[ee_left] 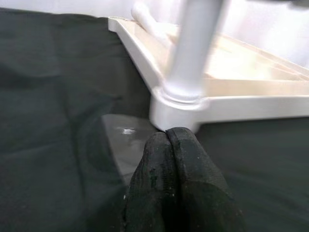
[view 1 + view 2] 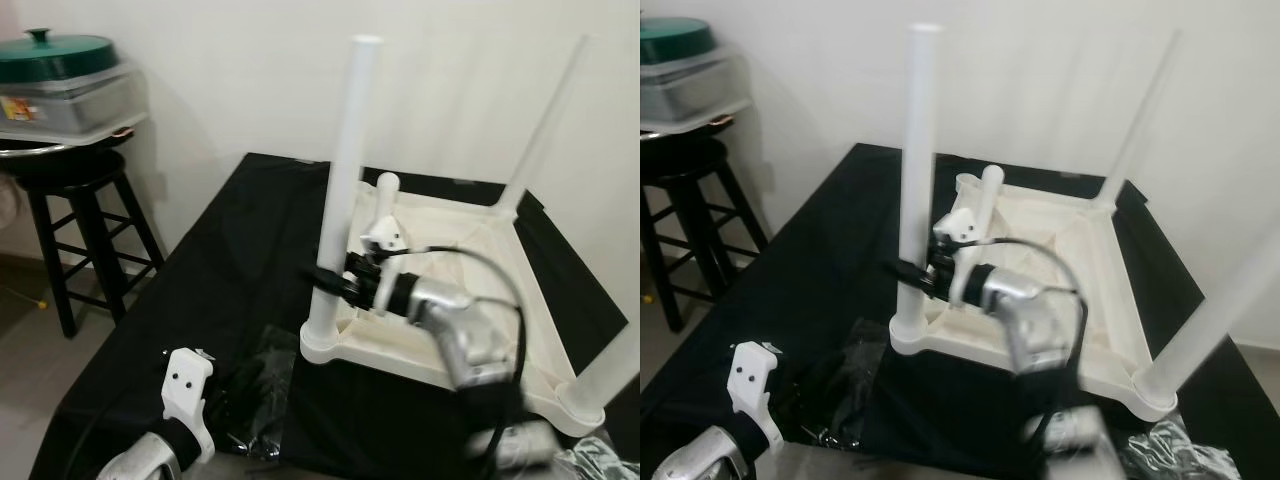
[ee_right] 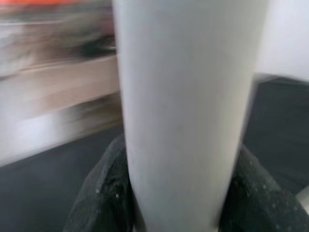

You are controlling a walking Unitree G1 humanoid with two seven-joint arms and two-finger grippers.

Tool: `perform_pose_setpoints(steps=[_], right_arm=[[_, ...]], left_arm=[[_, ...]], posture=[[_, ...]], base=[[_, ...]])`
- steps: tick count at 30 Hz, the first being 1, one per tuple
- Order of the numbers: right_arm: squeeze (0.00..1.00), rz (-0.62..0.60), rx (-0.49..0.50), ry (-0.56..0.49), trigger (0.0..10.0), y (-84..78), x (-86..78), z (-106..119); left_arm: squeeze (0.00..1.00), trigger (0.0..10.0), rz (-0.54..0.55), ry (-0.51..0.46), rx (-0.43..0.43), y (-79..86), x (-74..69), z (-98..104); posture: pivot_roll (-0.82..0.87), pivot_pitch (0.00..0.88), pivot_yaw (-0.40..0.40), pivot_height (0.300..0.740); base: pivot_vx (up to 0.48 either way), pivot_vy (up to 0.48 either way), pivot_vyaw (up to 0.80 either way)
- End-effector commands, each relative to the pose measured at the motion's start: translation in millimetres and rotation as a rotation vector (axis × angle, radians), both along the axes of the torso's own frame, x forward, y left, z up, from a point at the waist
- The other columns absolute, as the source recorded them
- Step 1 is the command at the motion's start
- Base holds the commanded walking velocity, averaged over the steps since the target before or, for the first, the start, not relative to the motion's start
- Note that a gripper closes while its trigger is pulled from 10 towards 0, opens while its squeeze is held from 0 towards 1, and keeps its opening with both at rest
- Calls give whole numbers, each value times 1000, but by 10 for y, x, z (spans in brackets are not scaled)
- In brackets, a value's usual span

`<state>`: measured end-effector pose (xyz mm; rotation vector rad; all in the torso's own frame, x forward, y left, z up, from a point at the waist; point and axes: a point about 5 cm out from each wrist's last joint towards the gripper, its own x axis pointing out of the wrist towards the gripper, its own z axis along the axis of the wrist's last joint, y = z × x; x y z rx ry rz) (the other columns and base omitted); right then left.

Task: Building children table

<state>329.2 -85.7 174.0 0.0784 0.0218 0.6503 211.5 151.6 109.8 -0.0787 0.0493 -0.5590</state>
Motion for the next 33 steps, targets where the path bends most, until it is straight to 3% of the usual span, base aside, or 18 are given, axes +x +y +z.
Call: perform_pose_setpoints(steps=[1,2,3,11,12,15,16,20,25,26,27,28,31,33], right_arm=[[0,-216,-63,128,0,-121,-91,-266],[0,-163,-103,149,0,52,-270,-387],[0,-150,-114,130,0,69,-322,-386],[0,-116,-162,121,0,38,-333,-419],[0,-103,-176,134,10000,53,-340,-440],[0,-108,-185,146,10000,63,-351,-443],[1000,-95,-184,144,10000,63,-343,-414],[1000,-25,-140,133,10000,29,-263,-313],[1000,150,-88,25,10000,4,-177,-50],[624,353,-75,-22,10000,-26,-208,74],[0,470,-107,-53,10000,-61,-242,110],[0,470,-107,-53,10000,-61,-242,110],[0,683,-175,-63,10000,-167,-260,152],[0,733,-187,-55,10000,-194,-225,175]], left_arm=[[0,10000,-7,4,4,8,-13,12],[0,10000,-8,4,6,9,-12,11],[0,10000,-9,6,6,4,-7,10],[0,10000,-2,4,2,-12,1,4],[0,10000,2,3,0,-13,1,2],[0,10000,5,2,-1,-14,1,1],[0,10000,2,3,-1,-15,0,-1],[0,10000,-6,7,-1,-24,2,-7],[0,10000,-6,8,-2,-38,9,-13],[0,10000,-6,8,-2,-49,17,-17],[0,10000,-6,8,-2,-54,20,-20],[0,10000,-6,8,-2,-54,20,-20],[0,10000,-7,8,-4,-60,23,-25],[0,10000,-6,9,-4,-61,24,-28]], posture=[[48,24,-66,740],[39,16,-56,740],[25,4,-45,740],[39,2,-68,740],[37,0,-62,740],[37,0,-62,740],[35,0,-58,740],[32,0,-57,740],[41,0,-62,740],[49,0,-67,740],[54,0,-68,740],[54,0,-68,740],[56,0,-70,740],[58,0,-70,740]], base=[[0,0,0],[0,0,0],[0,0,0],[0,0,0],[0,0,0],[0,0,0],[0,0,0],[0,0,0],[0,0,0],[0,0,0],[0,0,0],[0,0,0],[0,0,0],[0,0,0]])
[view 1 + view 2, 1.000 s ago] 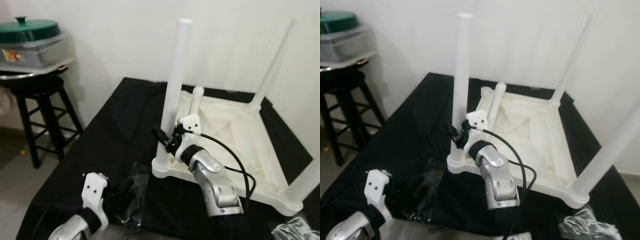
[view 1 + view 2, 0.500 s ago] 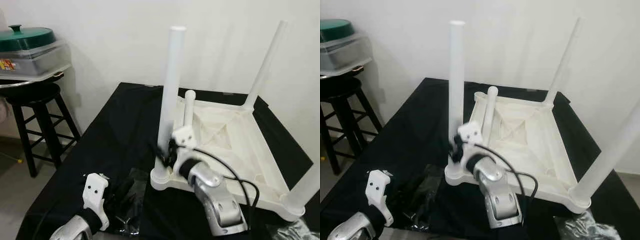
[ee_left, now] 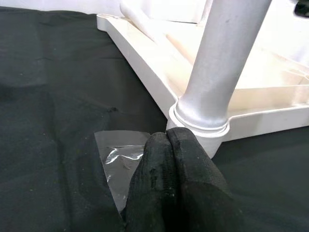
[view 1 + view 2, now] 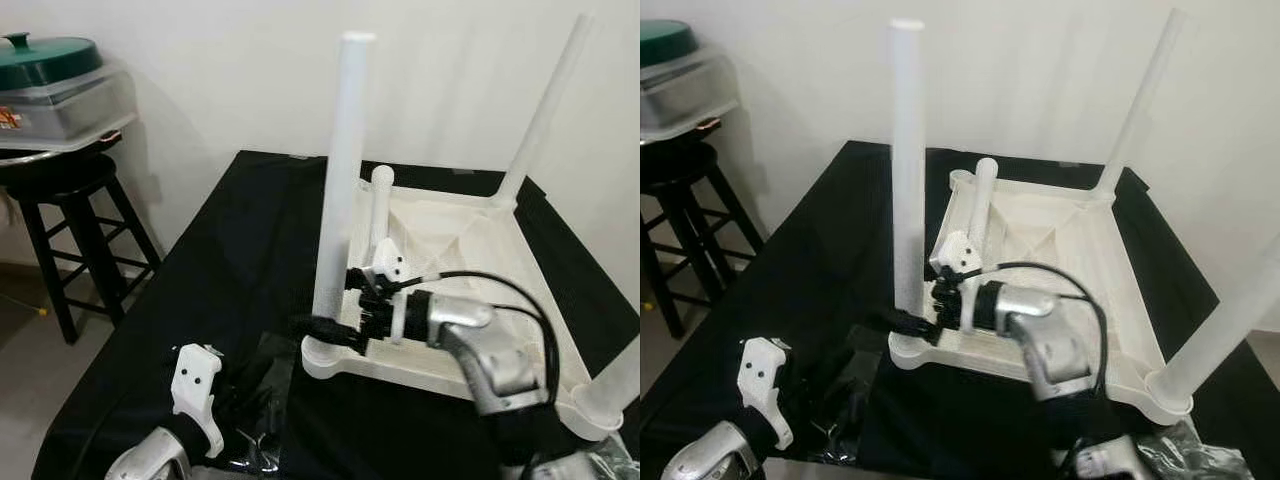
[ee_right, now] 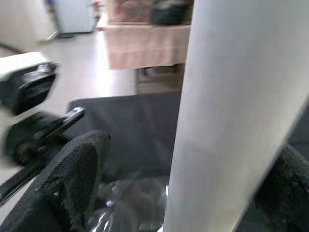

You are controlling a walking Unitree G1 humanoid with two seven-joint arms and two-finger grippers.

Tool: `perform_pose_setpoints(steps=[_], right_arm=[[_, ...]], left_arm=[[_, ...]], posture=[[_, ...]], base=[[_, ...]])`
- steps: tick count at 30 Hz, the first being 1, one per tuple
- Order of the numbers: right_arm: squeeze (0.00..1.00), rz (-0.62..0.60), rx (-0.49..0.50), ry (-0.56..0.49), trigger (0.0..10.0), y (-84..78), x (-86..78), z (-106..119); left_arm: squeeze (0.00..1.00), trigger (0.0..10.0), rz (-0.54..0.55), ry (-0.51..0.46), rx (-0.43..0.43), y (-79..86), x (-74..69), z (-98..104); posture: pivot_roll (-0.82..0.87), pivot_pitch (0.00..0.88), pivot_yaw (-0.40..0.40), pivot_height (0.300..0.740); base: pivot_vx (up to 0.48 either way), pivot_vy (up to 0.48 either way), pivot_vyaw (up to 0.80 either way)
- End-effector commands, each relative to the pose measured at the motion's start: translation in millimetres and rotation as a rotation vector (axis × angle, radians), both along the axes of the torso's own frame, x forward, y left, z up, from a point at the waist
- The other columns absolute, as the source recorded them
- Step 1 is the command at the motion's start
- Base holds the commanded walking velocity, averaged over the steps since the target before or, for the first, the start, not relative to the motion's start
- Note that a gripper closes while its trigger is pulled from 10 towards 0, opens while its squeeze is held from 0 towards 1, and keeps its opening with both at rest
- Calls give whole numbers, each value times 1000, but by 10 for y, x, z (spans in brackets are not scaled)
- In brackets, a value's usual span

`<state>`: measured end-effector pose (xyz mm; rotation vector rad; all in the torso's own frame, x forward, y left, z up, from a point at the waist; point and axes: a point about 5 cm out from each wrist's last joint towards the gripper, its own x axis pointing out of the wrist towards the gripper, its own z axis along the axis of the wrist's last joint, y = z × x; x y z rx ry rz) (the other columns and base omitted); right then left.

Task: Building children table

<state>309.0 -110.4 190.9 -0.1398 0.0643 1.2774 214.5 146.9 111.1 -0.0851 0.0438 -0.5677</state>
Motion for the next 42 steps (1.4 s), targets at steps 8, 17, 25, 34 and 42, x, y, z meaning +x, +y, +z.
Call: perform_pose_setpoints(steps=[8,17,25,34,42], right_arm=[[0,173,-17,50,10000,-7,301,151],[0,229,-19,80,0,-29,359,142],[0,226,-4,82,0,-140,300,74],[0,-79,9,-23,0,-262,264,64],[0,-871,80,29,0,115,-76,-465]], left_arm=[[0,10000,2,14,4,-15,-4,-50],[0,10000,4,12,3,-24,-3,-52],[0,10000,5,10,-1,-21,1,-44],[0,10000,6,7,-2,-5,-17,-26],[0,10000,8,8,8,42,-25,-9]], posture=[[70,0,-70,740],[75,0,-74,740],[62,0,-69,740],[43,0,-79,740],[26,0,-44,740]], base=[[0,0,0],[0,0,0],[0,0,0],[0,0,0],[0,0,0]])
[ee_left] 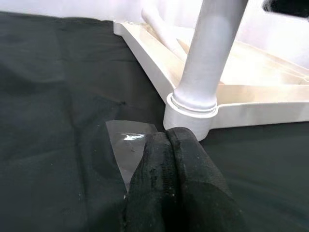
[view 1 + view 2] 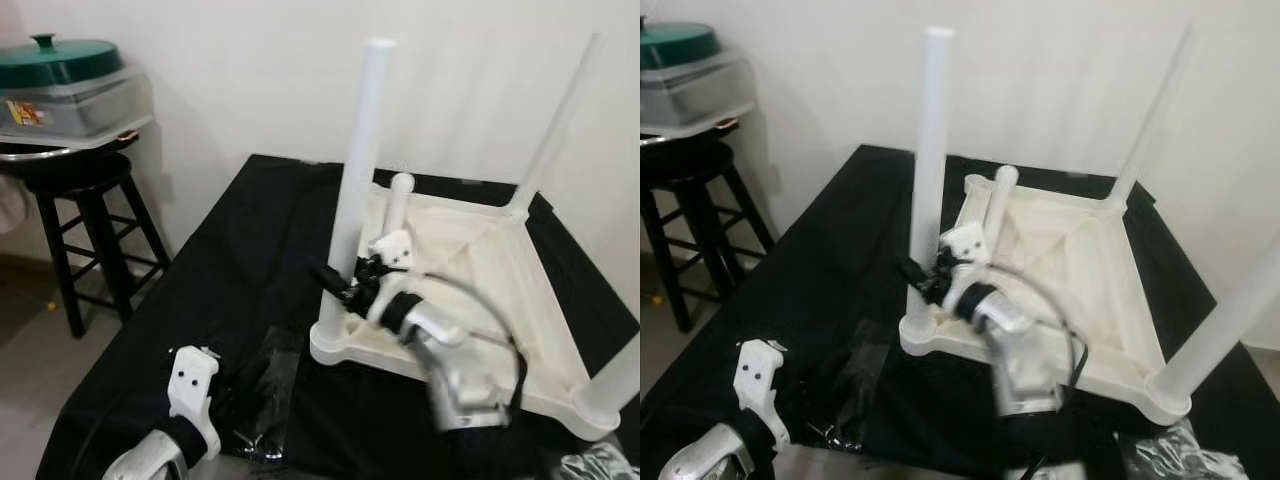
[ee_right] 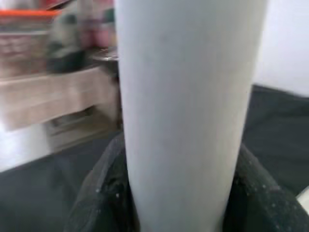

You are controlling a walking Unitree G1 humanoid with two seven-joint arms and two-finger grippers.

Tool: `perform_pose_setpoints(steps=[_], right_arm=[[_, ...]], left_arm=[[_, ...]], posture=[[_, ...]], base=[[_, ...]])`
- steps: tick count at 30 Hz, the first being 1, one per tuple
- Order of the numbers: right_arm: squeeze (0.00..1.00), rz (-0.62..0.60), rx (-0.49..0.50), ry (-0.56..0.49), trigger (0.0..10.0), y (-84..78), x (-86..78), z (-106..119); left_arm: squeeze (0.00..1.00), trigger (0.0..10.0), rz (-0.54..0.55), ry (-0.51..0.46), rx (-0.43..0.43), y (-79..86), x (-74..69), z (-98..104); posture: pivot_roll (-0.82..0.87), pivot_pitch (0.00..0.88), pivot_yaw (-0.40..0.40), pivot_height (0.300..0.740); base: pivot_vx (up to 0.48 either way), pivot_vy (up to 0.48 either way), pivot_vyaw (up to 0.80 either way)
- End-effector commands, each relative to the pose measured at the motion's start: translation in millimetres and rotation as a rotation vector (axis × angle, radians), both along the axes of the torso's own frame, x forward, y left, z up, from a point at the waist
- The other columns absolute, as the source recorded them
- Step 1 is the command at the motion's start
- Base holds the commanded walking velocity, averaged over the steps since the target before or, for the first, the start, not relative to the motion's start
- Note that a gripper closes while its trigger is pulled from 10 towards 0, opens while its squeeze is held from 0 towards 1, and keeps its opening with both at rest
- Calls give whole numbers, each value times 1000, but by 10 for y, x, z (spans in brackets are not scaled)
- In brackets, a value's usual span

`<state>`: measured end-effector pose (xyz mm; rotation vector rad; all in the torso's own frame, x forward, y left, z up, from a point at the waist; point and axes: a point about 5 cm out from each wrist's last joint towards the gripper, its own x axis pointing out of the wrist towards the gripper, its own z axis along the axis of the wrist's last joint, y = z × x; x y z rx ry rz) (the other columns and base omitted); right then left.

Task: Building children table

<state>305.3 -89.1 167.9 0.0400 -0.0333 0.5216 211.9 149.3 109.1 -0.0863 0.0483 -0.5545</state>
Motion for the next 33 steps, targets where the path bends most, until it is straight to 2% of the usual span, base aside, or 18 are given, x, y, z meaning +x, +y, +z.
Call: perform_pose_setpoints(steps=[1,9,10,13,14,15,16,18,21,22,23,24,25,26,32,33], right_arm=[[0,-83,-81,96,0,-59,-57,-234],[0,-20,-104,121,0,16,-80,-323],[0,-11,-113,129,7412,35,-80,-325],[0,-31,-126,140,7412,43,-85,-325],[796,-11,-116,158,10000,55,-91,-320],[1000,37,-97,170,10000,74,-87,-303],[1000,37,-97,170,10000,74,-87,-303],[1000,136,-53,152,10000,123,-71,-203],[1000,417,-53,50,10000,142,-17,28],[1000,417,-53,50,10000,142,-17,28],[1000,471,-64,32,10000,134,-12,66],[298,546,-103,5,10000,107,0,104],[298,590,-130,-11,10000,88,7,124],[0,677,-173,-23,10000,41,42,162],[0,808,-225,9,10000,-57,139,209],[0,832,-199,18,10000,-100,227,259]], left_arm=[[0,10000,-6,5,8,20,5,9],[0,10000,-6,-1,10,12,34,9],[0,10000,2,-3,8,20,34,10],[0,10000,6,-3,6,24,34,10],[0,10000,3,-2,5,23,36,9],[0,10000,-1,-1,5,18,38,7],[0,10000,-1,-1,5,18,38,7],[0,10000,-6,0,4,8,45,7],[0,10000,-6,1,3,-5,55,2],[0,10000,-6,1,3,-5,55,2],[0,10000,-6,1,3,-7,56,1],[0,10000,-6,1,3,-11,57,-1],[0,10000,-6,1,3,-13,58,-1],[0,10000,-6,2,3,-15,58,-4],[0,10000,-8,6,4,-14,63,-18],[0,10000,-8,7,5,-11,62,-23]], posture=[[26,0,-44,740],[42,0,-67,740],[44,0,-68,740],[44,0,-68,740],[38,0,-62,740],[36,0,-60,740],[36,0,-60,740],[36,0,-60,740],[45,0,-60,740],[45,0,-60,740],[45,0,-60,740],[49,0,-64,740],[49,0,-64,740],[56,0,-64,740],[68,0,-63,740],[85,0,-65,740]], base=[[0,0,0],[0,0,0],[0,0,0],[0,0,0],[0,0,0],[0,0,0],[0,0,0],[0,0,0],[0,0,0],[0,0,0],[0,0,0],[0,0,0],[0,0,0],[0,0,0],[0,0,0],[0,0,0]])
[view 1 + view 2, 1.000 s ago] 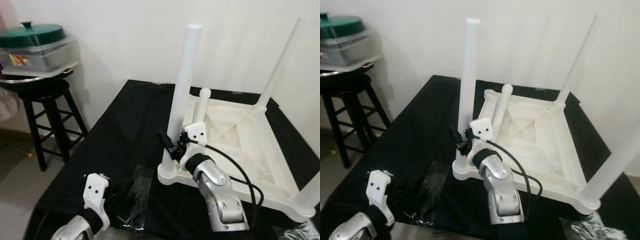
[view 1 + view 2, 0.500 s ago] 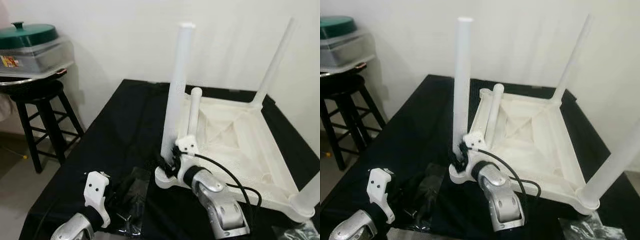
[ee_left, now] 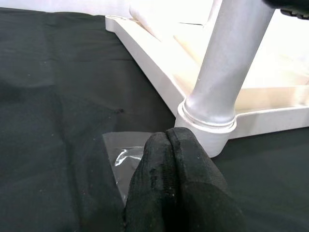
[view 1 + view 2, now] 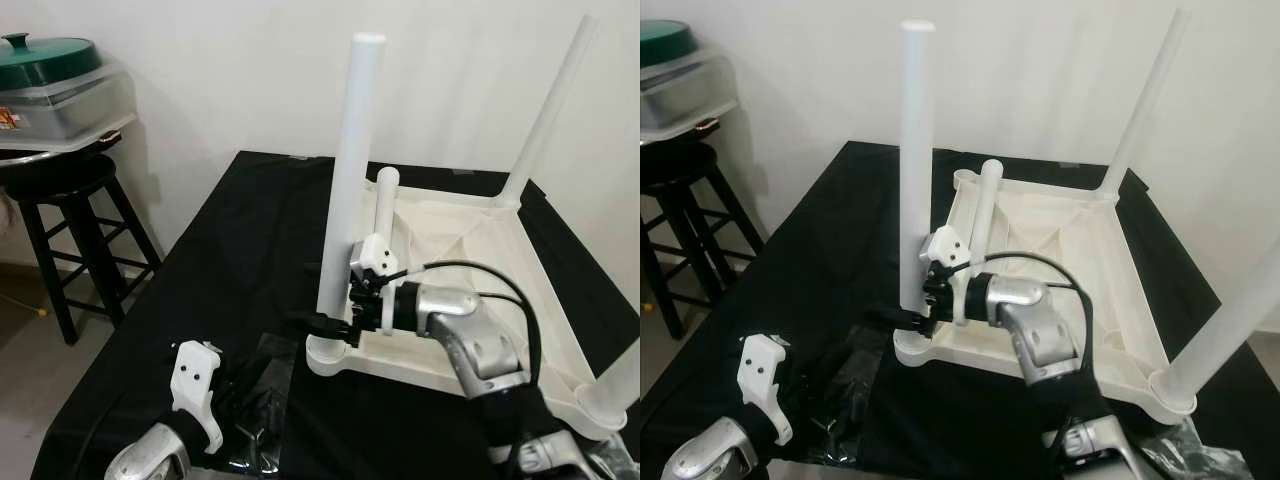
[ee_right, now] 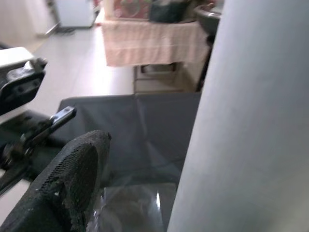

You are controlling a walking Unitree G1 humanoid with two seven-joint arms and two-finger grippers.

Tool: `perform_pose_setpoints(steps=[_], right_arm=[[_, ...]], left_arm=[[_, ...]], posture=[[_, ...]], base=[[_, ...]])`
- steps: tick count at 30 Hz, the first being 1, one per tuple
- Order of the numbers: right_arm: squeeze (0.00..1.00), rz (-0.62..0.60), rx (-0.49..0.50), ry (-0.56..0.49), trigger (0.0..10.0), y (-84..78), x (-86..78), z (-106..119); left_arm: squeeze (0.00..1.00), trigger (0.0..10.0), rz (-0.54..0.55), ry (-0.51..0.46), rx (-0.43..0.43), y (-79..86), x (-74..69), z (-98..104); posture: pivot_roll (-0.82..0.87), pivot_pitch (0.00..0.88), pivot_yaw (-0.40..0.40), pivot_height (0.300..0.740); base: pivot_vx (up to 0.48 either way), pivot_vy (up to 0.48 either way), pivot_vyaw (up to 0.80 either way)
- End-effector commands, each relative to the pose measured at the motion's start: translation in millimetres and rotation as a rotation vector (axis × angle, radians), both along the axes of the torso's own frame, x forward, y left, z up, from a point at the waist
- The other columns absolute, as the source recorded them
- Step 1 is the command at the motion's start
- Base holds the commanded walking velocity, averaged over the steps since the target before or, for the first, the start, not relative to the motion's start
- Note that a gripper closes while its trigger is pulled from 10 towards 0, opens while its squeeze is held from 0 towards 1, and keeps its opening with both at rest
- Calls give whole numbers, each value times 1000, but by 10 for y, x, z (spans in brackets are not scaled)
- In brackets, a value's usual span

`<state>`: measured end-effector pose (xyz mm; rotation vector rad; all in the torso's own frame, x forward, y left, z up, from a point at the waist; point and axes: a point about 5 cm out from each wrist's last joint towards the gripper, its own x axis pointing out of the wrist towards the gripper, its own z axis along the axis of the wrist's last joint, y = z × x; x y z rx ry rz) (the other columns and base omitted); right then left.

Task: Building children table

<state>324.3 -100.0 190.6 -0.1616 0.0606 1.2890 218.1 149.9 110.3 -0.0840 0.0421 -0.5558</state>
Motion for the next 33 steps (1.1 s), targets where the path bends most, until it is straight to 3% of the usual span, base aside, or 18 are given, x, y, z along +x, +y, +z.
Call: perform_pose_setpoints(steps=[1,4,11,12,14,15,26,31,33], right_arm=[[0,80,38,30,10000,-25,108,84],[0,132,65,47,10000,-67,205,175],[0,223,61,72,10000,-72,238,211],[0,243,70,82,7569,-73,237,219],[0,261,76,89,7569,-74,239,223],[0,279,83,97,0,-76,239,227],[0,316,69,115,0,-144,252,172],[0,116,41,68,0,-176,273,-3],[0,116,41,68,0,-176,273,-3]], left_arm=[[0,10000,-7,15,6,-14,-3,-40],[0,10000,-7,18,8,-11,-8,-47],[0,10000,-9,20,10,-6,-22,-56],[0,10000,-9,21,10,-5,-24,-57],[0,10000,-9,21,11,-3,-29,-59],[0,10000,-8,22,11,-3,-34,-61],[0,10000,-9,24,11,-4,-50,-61],[0,10000,-7,19,5,-20,-58,-44],[0,10000,-7,19,5,-20,-58,-44]], posture=[[91,0,-67,740],[92,0,-68,740],[102,0,-73,740],[102,0,-73,740],[105,0,-75,740],[107,0,-76,740],[101,0,-71,740],[88,0,-80,740],[88,0,-80,740]], base=[[0,0,0],[0,0,0],[0,0,0],[0,0,0],[0,0,0],[0,0,0],[0,0,0],[0,0,0],[0,0,0]])
